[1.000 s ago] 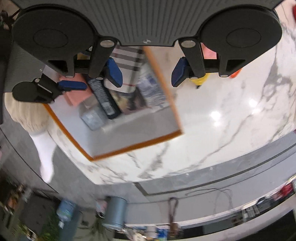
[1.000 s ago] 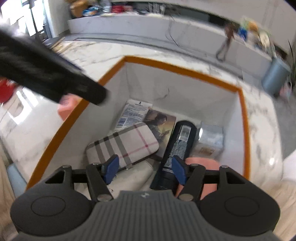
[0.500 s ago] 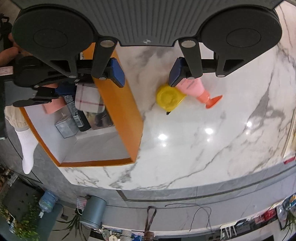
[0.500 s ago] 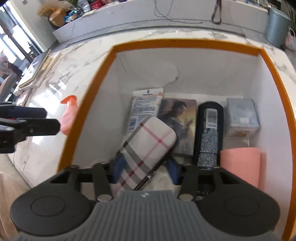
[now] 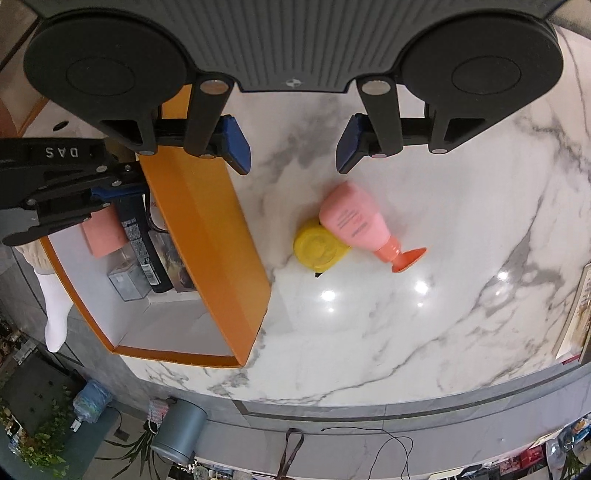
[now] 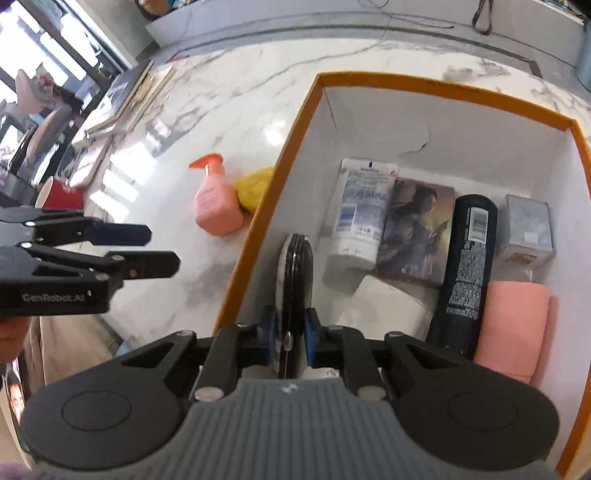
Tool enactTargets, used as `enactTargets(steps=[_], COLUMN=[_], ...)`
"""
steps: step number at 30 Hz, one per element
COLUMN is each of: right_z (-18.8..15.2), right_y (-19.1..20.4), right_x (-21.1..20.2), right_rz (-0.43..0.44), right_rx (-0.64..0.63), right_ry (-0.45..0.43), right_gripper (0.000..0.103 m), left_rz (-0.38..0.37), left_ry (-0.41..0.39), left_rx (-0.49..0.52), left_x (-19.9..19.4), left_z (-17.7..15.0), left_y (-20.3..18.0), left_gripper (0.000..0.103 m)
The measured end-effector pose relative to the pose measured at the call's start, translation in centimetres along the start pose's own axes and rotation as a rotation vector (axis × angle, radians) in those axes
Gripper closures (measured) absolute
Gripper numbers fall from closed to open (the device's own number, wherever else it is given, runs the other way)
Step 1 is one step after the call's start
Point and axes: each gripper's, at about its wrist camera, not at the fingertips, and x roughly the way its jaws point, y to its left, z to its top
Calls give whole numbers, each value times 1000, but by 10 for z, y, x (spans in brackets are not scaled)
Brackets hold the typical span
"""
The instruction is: Organize rigid objects
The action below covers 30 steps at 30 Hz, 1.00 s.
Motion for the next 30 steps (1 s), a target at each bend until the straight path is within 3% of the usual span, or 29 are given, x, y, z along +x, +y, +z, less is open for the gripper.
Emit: enactTargets(steps=[9,14,17,22,30], right_z=[-12,-20,-23,-31,-23], right_y=[-17,-12,-5,11,47], right_x=[24,22,18,2,-48], right_rz=[-27,-75,-148,-230,-249], right_rx=[194,181,144,53,-104], right_ry=[-12,-4,-3,-52,-227], right_gripper=[88,86,80,79,69], left_rz=[-18,-18,-18,-24,1], left_ry=[14,21,8,-30,-103], left_rx=[-23,-22,-18,-4,28], left_x=[-5,-11,-18,-33,-57], left_z=[-12,-16,-17,-19,-20], left_y=[-2,-2,-1,3,19], left_gripper=[39,39,39,39,39])
